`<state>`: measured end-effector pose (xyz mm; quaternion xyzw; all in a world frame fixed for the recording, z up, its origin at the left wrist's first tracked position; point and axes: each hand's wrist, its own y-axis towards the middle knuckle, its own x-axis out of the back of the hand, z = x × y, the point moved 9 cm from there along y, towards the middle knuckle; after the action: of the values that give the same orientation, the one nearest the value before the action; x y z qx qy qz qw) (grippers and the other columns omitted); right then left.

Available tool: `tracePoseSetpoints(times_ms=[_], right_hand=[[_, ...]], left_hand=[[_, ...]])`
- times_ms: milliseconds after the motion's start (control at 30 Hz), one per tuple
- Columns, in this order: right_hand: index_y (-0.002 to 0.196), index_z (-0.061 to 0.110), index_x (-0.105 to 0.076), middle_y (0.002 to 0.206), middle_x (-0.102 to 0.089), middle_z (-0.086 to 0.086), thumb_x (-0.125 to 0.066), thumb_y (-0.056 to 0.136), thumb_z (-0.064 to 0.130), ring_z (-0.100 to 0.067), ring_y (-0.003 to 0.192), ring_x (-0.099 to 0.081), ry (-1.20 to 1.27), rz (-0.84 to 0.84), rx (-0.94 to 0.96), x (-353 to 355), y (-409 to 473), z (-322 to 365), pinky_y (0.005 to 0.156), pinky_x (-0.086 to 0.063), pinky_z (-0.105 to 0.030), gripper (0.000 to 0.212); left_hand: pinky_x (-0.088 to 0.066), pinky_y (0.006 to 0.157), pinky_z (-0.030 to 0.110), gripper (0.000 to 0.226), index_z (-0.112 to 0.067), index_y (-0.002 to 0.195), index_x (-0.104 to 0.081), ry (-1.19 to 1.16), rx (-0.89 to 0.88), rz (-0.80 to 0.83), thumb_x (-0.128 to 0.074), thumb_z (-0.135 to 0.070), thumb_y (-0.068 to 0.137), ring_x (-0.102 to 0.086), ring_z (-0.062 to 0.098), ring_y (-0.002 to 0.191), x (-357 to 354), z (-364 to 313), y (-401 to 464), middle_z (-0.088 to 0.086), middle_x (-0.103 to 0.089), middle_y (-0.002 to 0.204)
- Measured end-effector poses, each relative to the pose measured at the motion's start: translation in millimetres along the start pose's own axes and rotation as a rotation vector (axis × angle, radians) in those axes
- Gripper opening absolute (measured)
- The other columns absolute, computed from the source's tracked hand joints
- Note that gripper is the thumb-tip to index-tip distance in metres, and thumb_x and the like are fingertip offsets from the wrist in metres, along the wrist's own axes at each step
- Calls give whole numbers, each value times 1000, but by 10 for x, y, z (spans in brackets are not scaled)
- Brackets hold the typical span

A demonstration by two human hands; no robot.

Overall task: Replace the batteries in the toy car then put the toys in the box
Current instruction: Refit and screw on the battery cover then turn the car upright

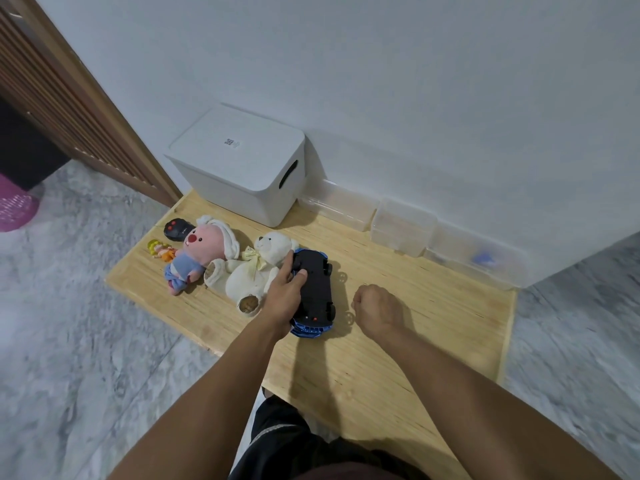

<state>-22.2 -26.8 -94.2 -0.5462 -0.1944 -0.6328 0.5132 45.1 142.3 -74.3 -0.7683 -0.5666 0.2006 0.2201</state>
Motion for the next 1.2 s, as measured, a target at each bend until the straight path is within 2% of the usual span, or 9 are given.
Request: tracePoseSetpoints(times_ms=[133,233,367,500,633,733,867,967,1200], right_hand=[[100,13,-62,105,-62,-5,-50,91,2,-23,94,-58,64,-20,-38,-19,-31,23,76,-47,-33,19],[93,18,-62,99,-63,1,-51,94,11,-18,88,-57,342,-120,-116,200,22,47,75,-48,-32,13],[91,19,-66,86,-62,9,-60,92,20,-13,82,-57,563,-153,-16,498,95,303,71,-42,-26,6],[81,27,-67,81,-64,11,-64,88,23,-11,78,-57,509,-104,46,573,112,465,68,-42,-25,8],[80,29,-68,80,-62,12,-66,87,26,-11,79,-58,427,-103,45,618,135,484,67,-42,-25,7],[79,29,-70,77,-64,11,-69,85,27,-12,80,-62,449,-73,31,616,175,473,68,-46,-25,7],[78,28,-74,79,-69,9,-73,81,26,-12,82,-66,502,-52,14,628,209,453,72,-52,-27,4],[80,25,-77,78,-68,11,-73,81,24,-7,79,-61,553,-90,29,673,194,452,69,-45,-23,4],[95,24,-78,93,-68,8,-70,84,20,-7,81,-55,665,-194,92,667,106,451,71,-38,-19,14]], left_hand=[[-56,80,37,55,-38,150,-27,-16,1,6,-47,-20,102,-61,18,103,-26,1,-22,-3,-57,126],[-56,83,38,55,-39,150,-29,-1,-11,9,-48,-21,101,-62,18,103,-55,-15,-31,-5,-58,124],[-55,88,40,54,-37,149,-30,0,-35,36,-47,-19,101,-62,17,102,-149,-62,-60,-6,-58,124],[-57,84,34,53,-36,149,-31,22,-61,53,-47,-19,101,-64,16,100,-207,-115,-82,-9,-61,116],[-58,82,33,54,-36,149,-31,31,-69,68,-47,-19,101,-66,18,101,-229,-147,-74,-7,-64,113],[-57,84,35,54,-36,150,-31,33,-66,78,-47,-19,101,-66,19,101,-241,-160,-75,-6,-64,111],[-58,75,29,53,-35,150,-30,29,-74,79,-46,-18,102,-65,14,93,-248,-199,-94,-10,-63,104],[-59,75,30,54,-34,151,-29,18,-72,75,-46,-19,102,-65,16,94,-243,-219,-82,-8,-63,106],[-59,72,29,53,-34,150,-31,-28,-67,81,-46,-18,102,-67,16,97,-250,-274,-66,-3,-63,117]])
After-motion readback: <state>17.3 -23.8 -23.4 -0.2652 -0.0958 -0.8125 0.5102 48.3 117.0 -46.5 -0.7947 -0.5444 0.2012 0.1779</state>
